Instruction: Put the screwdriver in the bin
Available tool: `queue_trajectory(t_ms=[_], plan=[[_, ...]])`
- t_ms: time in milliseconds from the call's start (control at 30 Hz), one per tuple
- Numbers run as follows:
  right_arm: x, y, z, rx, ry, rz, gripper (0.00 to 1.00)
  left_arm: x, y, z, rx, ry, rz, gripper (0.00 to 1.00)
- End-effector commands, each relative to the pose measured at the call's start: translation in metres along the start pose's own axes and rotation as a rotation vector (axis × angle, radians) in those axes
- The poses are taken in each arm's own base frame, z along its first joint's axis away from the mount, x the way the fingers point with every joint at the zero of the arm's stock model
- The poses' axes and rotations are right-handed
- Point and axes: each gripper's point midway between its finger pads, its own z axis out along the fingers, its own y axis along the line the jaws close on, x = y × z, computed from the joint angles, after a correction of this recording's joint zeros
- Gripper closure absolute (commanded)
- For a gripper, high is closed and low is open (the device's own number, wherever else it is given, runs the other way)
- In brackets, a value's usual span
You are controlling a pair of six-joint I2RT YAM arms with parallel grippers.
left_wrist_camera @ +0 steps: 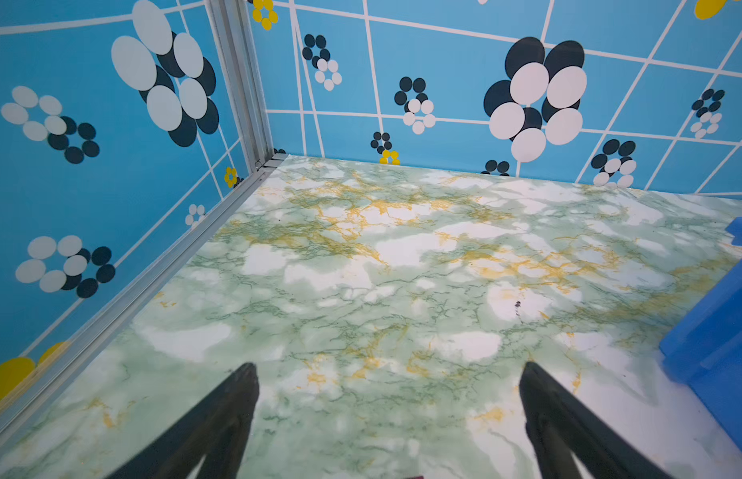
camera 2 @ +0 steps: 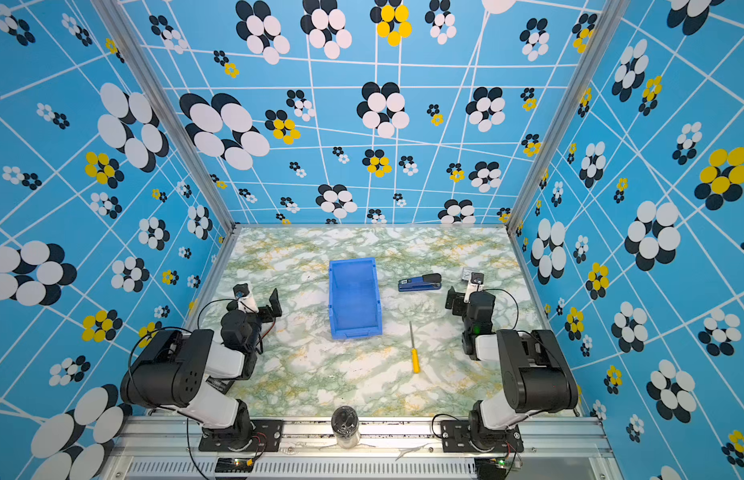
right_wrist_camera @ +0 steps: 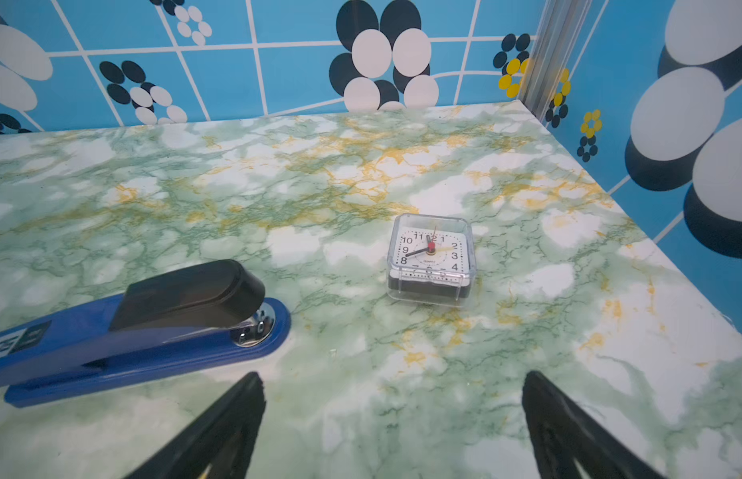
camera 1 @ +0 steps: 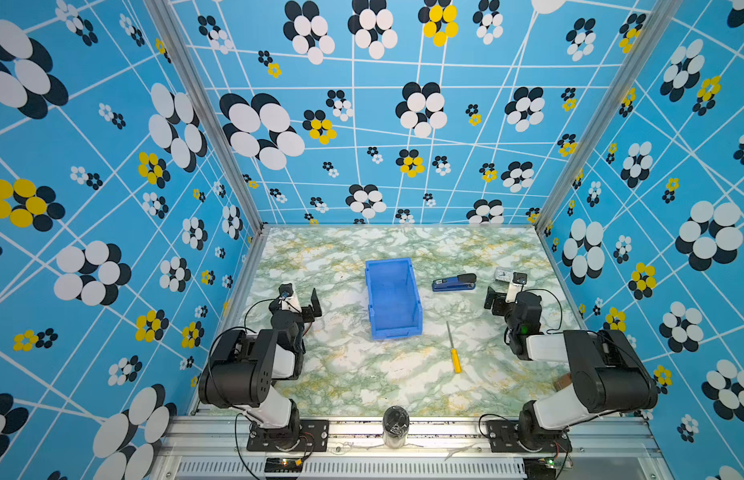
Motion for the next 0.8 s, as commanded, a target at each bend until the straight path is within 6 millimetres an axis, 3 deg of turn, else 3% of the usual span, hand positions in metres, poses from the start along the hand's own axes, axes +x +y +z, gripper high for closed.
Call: queue_trajectory(t_ms=[0, 600, 767], plan=[[-0.0071, 0.0033, 0.0025, -0.011, -0.012, -0.008, 0.01, 0.0033, 0.0039, -0.0028, -0.018, -0.001, -0.010, 0.01], [-0.0067, 0.0036, 0.0022, -0.012, -0.012, -0.004, 0.01, 0.0034, 0.0043, -0.0047, -0.019, -0.011, -0.012, 0.01], [-0.0073, 0.0036, 0.0024, -0.011, -0.013, -0.004, 0.01, 0.0033, 0.0135, -0.0060, -0.072, -0.014, -0.033, 0.01]])
